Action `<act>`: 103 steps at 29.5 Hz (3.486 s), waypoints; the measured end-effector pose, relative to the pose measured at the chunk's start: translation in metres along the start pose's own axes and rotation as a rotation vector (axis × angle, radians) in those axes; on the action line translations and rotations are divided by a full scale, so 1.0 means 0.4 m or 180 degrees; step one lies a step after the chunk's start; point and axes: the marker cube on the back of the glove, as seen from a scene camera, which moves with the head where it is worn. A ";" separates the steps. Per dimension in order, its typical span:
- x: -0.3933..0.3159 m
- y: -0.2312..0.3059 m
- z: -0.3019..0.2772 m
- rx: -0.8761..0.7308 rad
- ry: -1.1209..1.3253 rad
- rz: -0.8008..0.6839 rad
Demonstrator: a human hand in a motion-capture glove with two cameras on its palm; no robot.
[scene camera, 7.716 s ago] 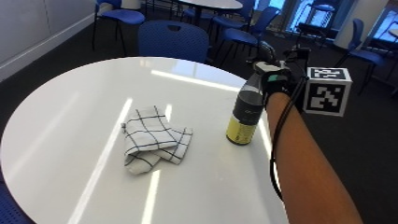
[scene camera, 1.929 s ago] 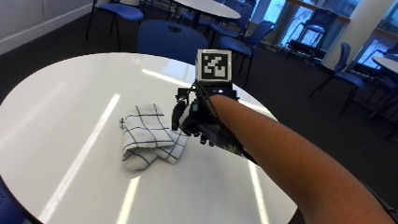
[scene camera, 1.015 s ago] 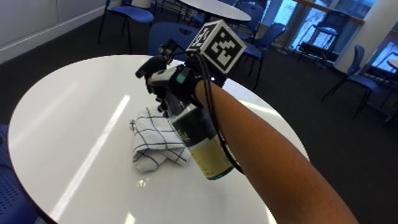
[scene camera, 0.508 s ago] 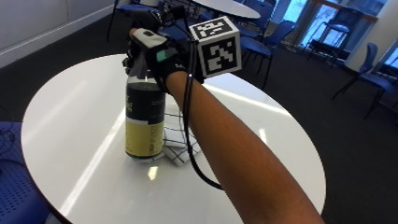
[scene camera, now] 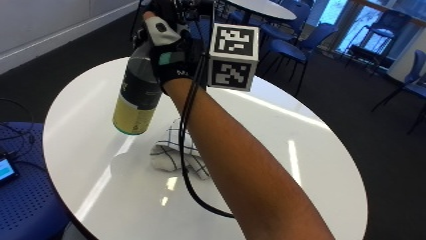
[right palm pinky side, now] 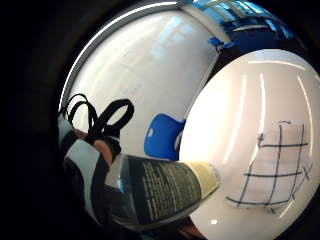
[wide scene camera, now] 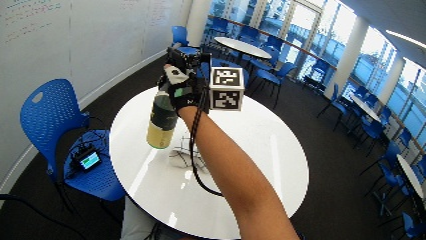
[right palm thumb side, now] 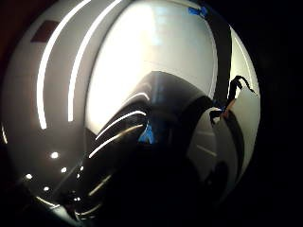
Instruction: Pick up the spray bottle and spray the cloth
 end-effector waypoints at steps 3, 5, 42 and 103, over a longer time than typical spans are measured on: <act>0.020 -0.006 -0.010 0.0171 -0.0004 -0.0095; 0.042 -0.007 -0.016 0.0249 0.0022 -0.0095; 0.058 -0.055 0.054 0.0006 0.0592 -0.0107; 0.253 0.205 -0.038 -0.1844 0.1619 0.0271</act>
